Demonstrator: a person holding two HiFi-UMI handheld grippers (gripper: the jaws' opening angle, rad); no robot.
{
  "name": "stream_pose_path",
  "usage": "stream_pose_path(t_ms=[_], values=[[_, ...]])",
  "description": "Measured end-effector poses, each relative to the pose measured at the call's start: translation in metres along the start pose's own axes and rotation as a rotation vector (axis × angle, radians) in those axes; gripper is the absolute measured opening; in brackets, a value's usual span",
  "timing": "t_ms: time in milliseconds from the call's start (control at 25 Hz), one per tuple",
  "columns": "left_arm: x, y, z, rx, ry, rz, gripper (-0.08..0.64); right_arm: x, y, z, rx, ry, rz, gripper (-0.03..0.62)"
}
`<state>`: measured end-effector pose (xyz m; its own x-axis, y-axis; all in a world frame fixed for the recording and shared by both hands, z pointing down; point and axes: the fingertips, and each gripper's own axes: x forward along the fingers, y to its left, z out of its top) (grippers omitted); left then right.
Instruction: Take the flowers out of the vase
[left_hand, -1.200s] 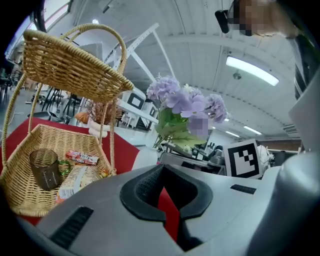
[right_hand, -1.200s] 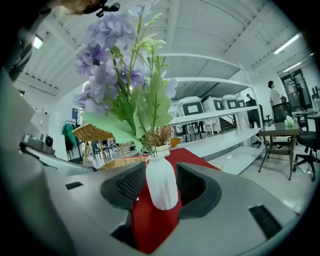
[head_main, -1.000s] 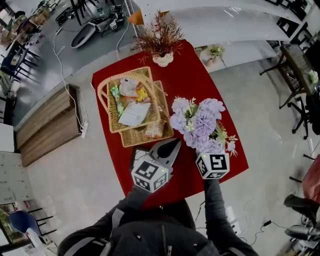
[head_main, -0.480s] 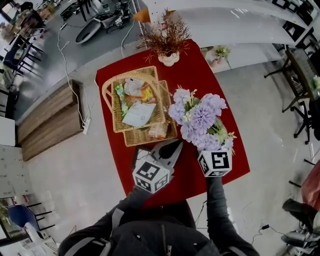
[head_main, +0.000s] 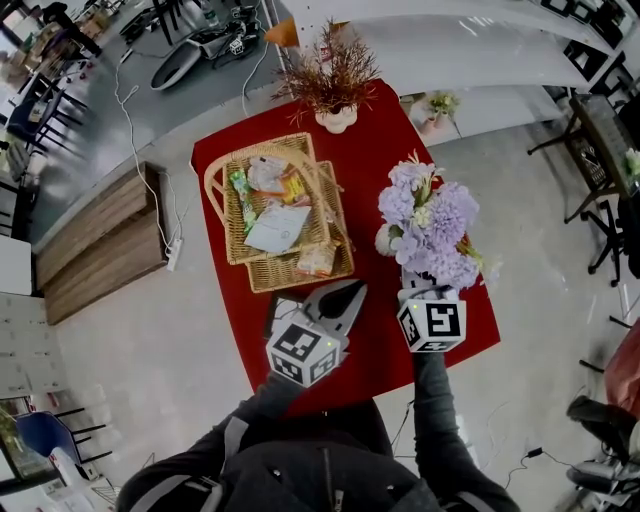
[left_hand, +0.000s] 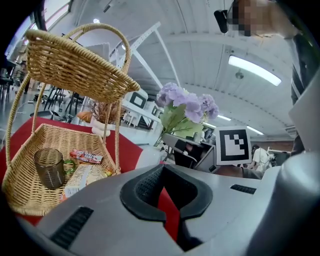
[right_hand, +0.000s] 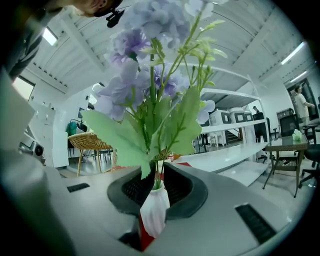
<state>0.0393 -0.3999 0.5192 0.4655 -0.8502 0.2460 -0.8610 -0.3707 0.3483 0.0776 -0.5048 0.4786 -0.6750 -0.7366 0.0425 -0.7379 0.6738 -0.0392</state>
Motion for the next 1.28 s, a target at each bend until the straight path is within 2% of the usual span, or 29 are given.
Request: stream_pose_path(t_ms=[560,1080,1280], values=[[-0.007,-0.002,0.005,-0.003,-0.016,0.004,0.008,0.0,0.003,0.01,-0.019,0.007,0.005,0.025],[-0.023,-0.008,0.01,-0.001,-0.041,0.006,0.008,-0.005,0.0,0.028,0.025,0.004,-0.017,0.018],[-0.034,-0.008,0.014,-0.002,-0.057,0.004,0.008,-0.009,0.001,0.039,-0.012,-0.008,-0.039,0.017]])
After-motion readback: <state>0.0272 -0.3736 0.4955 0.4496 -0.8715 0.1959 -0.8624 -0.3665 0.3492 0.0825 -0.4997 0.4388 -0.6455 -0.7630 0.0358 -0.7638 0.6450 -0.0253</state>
